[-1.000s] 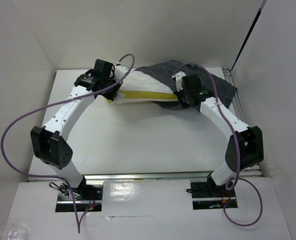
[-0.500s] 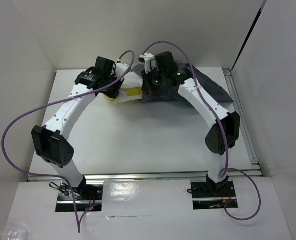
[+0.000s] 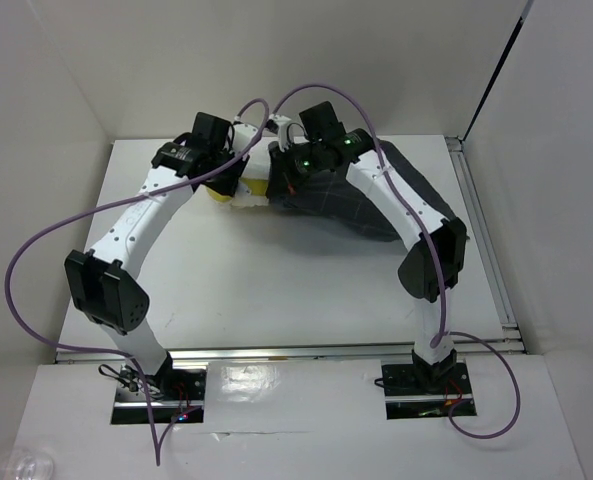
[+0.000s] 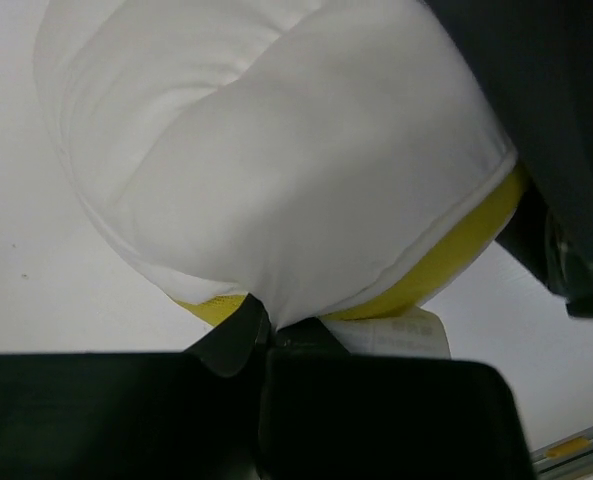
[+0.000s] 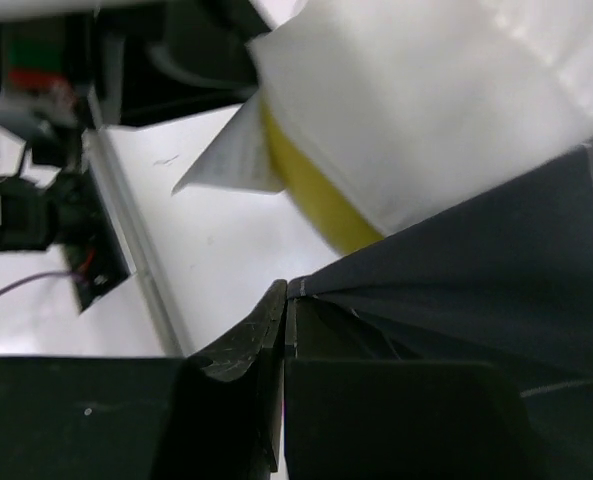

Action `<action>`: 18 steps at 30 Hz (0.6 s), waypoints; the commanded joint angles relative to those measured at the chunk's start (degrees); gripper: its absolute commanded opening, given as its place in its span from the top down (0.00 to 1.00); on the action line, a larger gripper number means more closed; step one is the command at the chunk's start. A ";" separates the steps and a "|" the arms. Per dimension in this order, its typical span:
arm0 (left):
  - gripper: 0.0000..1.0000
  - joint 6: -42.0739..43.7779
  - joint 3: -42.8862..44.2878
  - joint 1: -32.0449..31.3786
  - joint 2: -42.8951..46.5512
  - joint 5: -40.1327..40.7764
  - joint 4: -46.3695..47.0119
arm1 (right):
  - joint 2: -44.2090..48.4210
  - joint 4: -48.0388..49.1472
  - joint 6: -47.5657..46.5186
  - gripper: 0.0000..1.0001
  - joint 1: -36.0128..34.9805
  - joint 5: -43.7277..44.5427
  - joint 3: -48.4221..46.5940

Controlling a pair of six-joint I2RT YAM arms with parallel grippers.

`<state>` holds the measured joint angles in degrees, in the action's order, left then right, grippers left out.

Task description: Put the pillow into the pillowcase

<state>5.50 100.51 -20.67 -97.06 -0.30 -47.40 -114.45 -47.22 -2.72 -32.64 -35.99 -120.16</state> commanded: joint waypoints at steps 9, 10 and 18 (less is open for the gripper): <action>1.00 -2.25 -3.27 -1.66 1.24 -5.15 10.65 | 7.67 0.28 3.06 0.45 8.02 -6.56 3.18; 1.00 -2.25 -5.04 -1.66 2.04 -4.55 10.66 | 7.67 1.51 4.55 0.41 9.86 -5.77 3.18; 1.00 2.94 -23.50 -6.14 10.91 -0.68 15.23 | 3.28 9.17 14.59 0.36 17.70 -3.66 -3.23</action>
<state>6.68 79.92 -25.39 -91.72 -1.21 -36.45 -111.13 -43.48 7.46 -13.23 -39.53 -118.02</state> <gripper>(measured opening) 0.055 0.635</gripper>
